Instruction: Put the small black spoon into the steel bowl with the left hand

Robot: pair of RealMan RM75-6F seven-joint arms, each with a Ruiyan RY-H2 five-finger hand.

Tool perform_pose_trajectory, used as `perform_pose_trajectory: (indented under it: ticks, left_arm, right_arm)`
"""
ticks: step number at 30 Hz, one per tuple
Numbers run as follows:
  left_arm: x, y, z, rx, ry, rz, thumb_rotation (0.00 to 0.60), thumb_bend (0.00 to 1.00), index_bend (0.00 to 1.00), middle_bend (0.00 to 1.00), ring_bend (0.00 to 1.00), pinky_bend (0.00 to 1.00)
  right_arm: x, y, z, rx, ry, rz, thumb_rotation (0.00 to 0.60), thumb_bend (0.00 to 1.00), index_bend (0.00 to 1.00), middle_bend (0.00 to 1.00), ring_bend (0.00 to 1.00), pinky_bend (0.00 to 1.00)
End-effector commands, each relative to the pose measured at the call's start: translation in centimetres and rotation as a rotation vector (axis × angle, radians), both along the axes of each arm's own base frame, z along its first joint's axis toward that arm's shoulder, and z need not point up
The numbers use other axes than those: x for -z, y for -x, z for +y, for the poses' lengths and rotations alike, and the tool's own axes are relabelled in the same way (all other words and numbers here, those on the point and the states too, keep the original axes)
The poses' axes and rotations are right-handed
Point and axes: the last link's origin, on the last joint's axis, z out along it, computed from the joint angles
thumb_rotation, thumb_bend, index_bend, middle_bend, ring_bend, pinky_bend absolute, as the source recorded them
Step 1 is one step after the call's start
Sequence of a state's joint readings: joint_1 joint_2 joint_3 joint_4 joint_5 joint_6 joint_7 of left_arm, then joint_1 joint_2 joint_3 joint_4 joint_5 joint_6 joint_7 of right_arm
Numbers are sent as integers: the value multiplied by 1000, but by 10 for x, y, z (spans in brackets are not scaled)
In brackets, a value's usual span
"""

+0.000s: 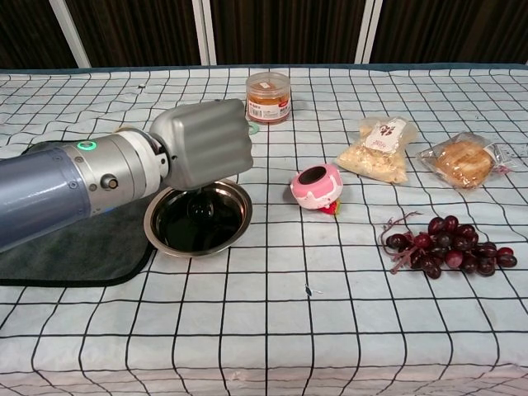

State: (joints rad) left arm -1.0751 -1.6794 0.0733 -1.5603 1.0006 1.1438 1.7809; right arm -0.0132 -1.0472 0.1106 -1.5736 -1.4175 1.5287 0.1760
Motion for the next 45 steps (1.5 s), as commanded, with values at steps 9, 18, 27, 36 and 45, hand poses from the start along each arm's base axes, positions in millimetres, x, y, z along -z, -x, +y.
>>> perform_pose_trajectory:
  ticks: [9,18,27,36,45]
  left_arm:
    - [7,1,2,12,-5,24,600,474,707,913,882,777]
    - [21,-13,-1,30,10,9,600,474,711,914,882,777]
    - [32,-32,-13,66,39,-31,600,474,713,915,882,780]
    - [24,-32,-27,77,73,-81,600,473,713,915,882,780]
    - [0,-13,-36,58,95,-112,600,474,719,916,882,780]
  right_arm:
    - [0,0,0,0,0,-2,600,226,2,11,99,216]
    - [1,0,0,-4,-4,-5,600,226,1,11,99,216]
    - [0,0,0,-5,-4,-7,600,226,1,11,99,216]
    - [1,-1,0,-7,-3,-6,600,225,1,11,99,216]
    - [4,-2,-1,-6,-13,2,600,226,2,11,99,216]
